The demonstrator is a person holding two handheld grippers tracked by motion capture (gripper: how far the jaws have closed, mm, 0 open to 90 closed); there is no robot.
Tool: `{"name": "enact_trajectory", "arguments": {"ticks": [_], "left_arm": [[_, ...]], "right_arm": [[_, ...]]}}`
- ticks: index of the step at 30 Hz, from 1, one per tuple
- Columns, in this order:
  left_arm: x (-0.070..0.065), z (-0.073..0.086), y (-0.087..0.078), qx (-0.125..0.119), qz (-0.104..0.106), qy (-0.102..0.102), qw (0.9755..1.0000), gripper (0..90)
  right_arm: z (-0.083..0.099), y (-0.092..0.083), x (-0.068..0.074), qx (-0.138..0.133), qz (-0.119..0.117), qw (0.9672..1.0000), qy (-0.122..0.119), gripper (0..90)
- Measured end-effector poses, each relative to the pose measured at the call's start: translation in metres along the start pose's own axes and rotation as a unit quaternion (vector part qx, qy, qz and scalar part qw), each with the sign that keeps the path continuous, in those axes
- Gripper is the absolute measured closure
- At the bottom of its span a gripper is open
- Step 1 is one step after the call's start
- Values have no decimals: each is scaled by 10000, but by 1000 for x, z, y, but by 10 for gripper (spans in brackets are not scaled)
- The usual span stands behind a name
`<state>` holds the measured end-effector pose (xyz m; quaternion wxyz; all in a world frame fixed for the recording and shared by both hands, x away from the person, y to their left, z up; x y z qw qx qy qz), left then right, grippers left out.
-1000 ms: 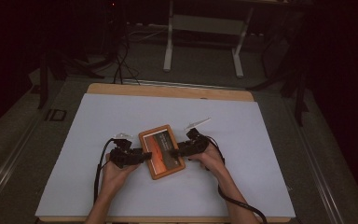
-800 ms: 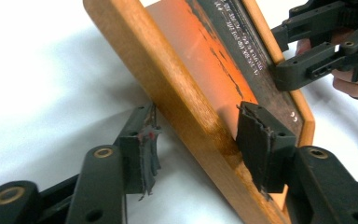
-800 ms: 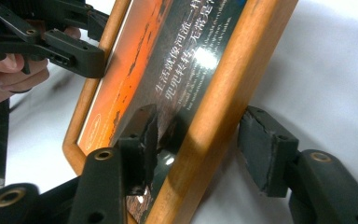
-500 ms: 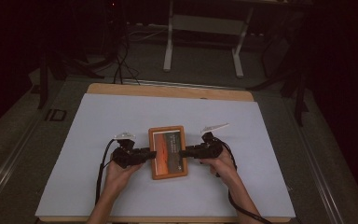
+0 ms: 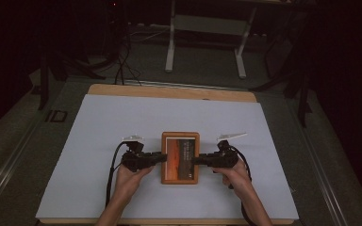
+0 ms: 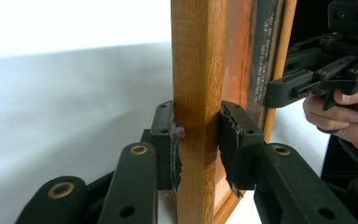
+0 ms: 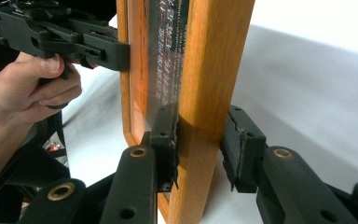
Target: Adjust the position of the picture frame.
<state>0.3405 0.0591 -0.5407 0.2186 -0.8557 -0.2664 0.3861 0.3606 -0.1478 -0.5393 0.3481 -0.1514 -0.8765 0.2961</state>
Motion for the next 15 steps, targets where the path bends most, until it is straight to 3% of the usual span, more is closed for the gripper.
{"name": "enact_trajectory", "arguments": {"ticks": [2,3,4,9,15], "left_arm": [[-2,0,2,24,30,-32,10000,688],[-7,3,8,149,197,-277,9993,688],[-8,3,10,162,238,-309,9991,689],[-10,2,17,136,199,-276,9993,690],[-1,0,26,158,263,-279,9991,671]], "right_arm": [[3,-3,0,7,7,10000,44,676],[8,-8,-1,-8,18,10000,94,674],[11,-11,-2,-33,16,9999,145,672],[19,-14,-8,-66,-5,9995,309,662],[21,-11,-14,-2,334,9986,401,636]]}}
Point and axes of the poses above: each handheld gripper's, and its own axes: y roughly forward along the jaws, z roughly out of its underside, x roughly to its left, the point moved 7 cm from there along y, roughly forward along the jaws, and after that the axes turned 9 degrees about x, right-handed, at the moved point
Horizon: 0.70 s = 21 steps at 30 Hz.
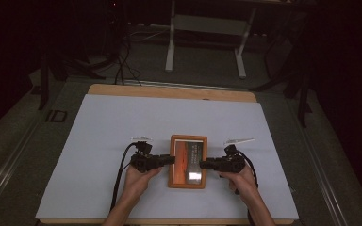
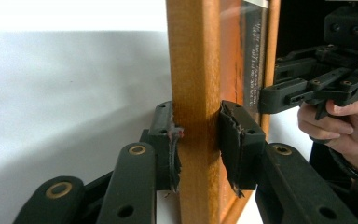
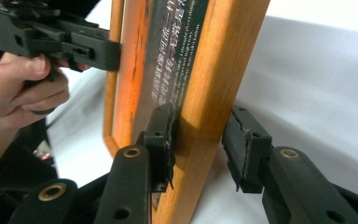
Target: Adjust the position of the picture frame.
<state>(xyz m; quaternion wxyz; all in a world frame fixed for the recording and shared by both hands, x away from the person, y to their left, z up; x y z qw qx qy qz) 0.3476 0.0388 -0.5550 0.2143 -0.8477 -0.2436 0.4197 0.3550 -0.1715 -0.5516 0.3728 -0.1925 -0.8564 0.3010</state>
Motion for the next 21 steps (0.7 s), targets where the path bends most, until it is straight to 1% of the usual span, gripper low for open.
{"name": "enact_trajectory", "arguments": {"ticks": [1,2,3,4,6,9,13,14,15,18,20,21], "left_arm": [[1,0,1,19,-31,2,10000,663],[1,0,1,19,-31,2,10000,653],[6,0,6,106,-127,-63,9998,653],[9,0,8,135,-114,-73,9998,627],[13,0,10,180,-44,-151,9997,619],[15,-1,12,253,12,-134,9996,613],[15,-1,15,295,-98,-86,9995,594],[15,-1,15,295,-98,-86,9995,591],[16,-1,15,296,-115,-171,9994,591],[19,1,16,311,-91,-274,9991,587],[20,1,16,289,-61,-262,9992,585],[20,1,16,272,-35,-214,9994,584]], "right_arm": [[0,1,-1,16,21,10000,78,633],[0,1,-1,16,21,10000,78,633],[0,2,-3,17,36,9999,120,633],[0,6,-7,70,153,9997,199,618],[-1,9,-9,118,192,9993,289,602],[0,11,-12,135,146,9990,399,599],[1,12,-14,157,168,9986,480,590],[1,12,-14,157,161,9985,491,588],[1,13,-14,152,149,9985,502,587],[0,16,-16,150,85,9983,559,579],[0,18,-18,128,31,9981,597,580],[1,17,-18,138,5,9982,592,581]]}}
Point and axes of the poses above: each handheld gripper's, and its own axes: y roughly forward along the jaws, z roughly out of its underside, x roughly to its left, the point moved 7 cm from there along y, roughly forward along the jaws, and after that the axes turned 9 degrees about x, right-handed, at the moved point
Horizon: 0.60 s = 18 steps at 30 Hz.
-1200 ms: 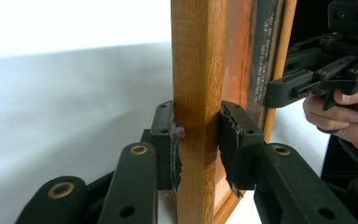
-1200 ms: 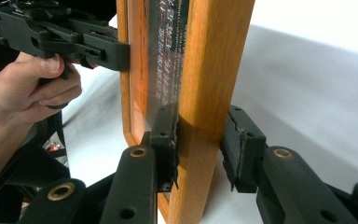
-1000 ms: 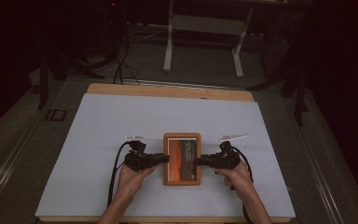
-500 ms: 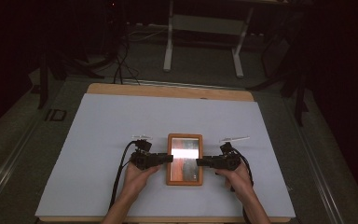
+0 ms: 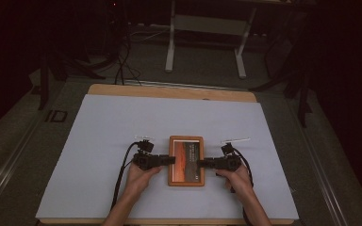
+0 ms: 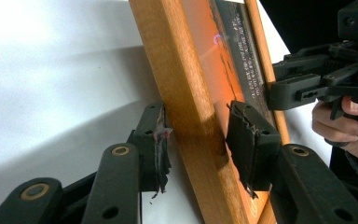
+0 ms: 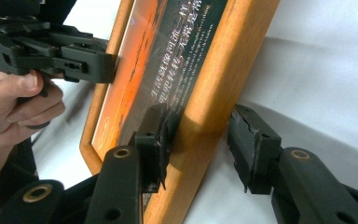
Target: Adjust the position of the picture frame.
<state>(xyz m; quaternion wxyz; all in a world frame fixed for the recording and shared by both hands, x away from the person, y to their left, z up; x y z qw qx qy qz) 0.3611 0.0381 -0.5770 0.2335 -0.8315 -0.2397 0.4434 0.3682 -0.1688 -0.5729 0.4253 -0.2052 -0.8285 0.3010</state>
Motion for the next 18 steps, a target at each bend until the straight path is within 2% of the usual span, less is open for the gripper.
{"name": "enact_trajectory", "arguments": {"ticks": [3,4,5,6,8,14,15,18], "left_arm": [[0,0,0,-42,-8,56,10000,568],[1,0,0,-50,-135,94,9999,540],[1,0,0,-50,-135,94,9999,514],[3,0,-2,-56,-244,121,9996,497],[4,-1,-6,-98,-278,85,9995,471],[4,-4,-17,-303,-399,153,9986,453],[4,-5,-22,-382,-519,223,9977,453],[2,-7,-31,-618,-705,431,9947,433]], "right_arm": [[0,0,0,21,-21,10000,-10,579],[0,0,0,35,-5,10000,-35,573],[0,0,0,35,-5,10000,-35,573],[-1,-1,0,32,112,9999,-121,542],[-1,-4,-1,31,266,9994,-234,503],[-3,-14,-2,-204,286,9988,-335,478],[-3,-18,-2,-265,331,9985,-344,472],[-4,-26,-1,-375,561,9963,-537,462]]}}
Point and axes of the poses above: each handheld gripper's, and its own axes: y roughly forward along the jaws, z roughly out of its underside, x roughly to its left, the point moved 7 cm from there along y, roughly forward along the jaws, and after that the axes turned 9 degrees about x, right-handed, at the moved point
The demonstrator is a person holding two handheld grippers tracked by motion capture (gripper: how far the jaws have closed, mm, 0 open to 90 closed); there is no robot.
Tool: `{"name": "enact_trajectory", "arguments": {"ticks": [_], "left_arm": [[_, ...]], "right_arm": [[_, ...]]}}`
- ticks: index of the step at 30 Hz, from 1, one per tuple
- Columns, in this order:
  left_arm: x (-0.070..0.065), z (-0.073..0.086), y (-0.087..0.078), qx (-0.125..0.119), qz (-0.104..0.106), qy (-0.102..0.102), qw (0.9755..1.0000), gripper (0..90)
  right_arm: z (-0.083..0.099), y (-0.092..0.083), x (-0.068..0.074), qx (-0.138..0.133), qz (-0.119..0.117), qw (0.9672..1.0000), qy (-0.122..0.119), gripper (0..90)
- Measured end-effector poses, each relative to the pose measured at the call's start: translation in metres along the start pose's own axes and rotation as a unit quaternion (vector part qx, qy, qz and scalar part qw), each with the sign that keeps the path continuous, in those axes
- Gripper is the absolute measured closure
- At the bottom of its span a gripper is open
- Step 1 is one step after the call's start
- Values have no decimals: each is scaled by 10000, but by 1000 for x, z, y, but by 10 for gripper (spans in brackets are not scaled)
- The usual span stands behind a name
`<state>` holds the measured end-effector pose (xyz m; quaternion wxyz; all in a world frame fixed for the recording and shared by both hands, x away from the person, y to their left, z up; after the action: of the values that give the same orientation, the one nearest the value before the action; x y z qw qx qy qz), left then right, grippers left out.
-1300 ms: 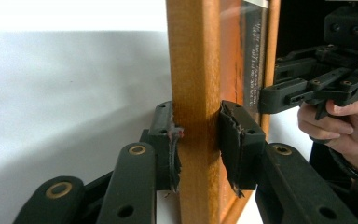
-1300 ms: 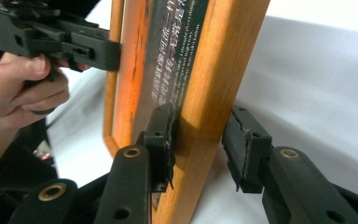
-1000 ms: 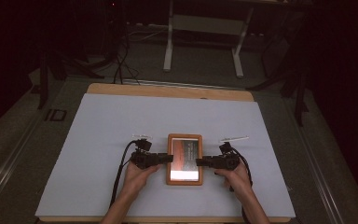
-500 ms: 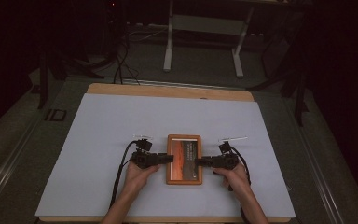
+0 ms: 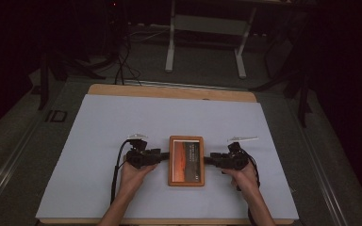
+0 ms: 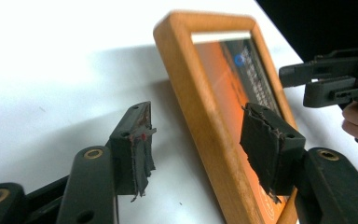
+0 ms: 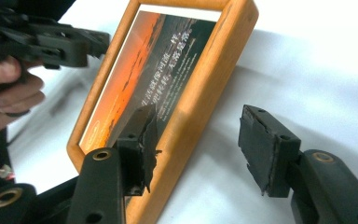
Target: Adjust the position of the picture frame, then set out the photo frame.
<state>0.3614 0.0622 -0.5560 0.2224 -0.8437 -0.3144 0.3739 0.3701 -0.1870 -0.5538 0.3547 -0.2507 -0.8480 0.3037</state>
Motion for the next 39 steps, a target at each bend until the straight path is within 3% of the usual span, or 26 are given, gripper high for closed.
{"name": "enact_trajectory", "arguments": {"ticks": [5,8,9,10,17,22,26,28,32,35,39], "left_arm": [[-4,-2,-13,-222,-303,331,9987,418],[-10,-4,-19,-304,-545,615,9962,418],[-10,-4,-19,-304,-545,615,9962,418],[-12,-3,-20,-321,-554,663,9957,418],[-19,-1,-21,-280,-518,847,9947,406],[-20,1,-24,-248,-567,886,9941,407],[-22,2,-24,-217,-561,927,9939,409],[-23,3,-25,-271,-620,943,9932,435],[-23,4,-26,-259,-654,970,9928,447],[-22,5,-28,-289,-743,1005,9917,449],[-22,6,-30,-337,-1041,1192,9868,459]], "right_arm": [[0,-4,2,9,552,9974,-454,445],[-1,-4,6,20,872,9934,-740,481],[-1,-4,6,20,872,9934,-740,481],[-3,-6,9,23,1054,9901,-929,493],[-12,-11,21,-90,1493,9795,-1347,583],[-19,-12,23,-121,1649,9760,-1419,788],[-27,-9,26,-226,1671,9744,-1489,893],[-31,-4,27,-171,1676,9738,-1529,898],[-39,5,28,-46,1832,9676,-1737,900],[-45,10,31,-5,1875,9653,-1820,900],[-53,16,31,40,1985,9610,-1927,900]]}}
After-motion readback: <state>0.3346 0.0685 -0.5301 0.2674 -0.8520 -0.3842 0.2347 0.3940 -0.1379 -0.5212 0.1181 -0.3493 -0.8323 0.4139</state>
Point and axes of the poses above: each handheld gripper's, and its own axes: y roughly forward along the jaws, z roughly out of its underside, x roughly to its left, the point moved 7 cm from there along y, roughly forward along the jaws, and after that the axes turned 9 degrees about x, right-handed, at the moved point
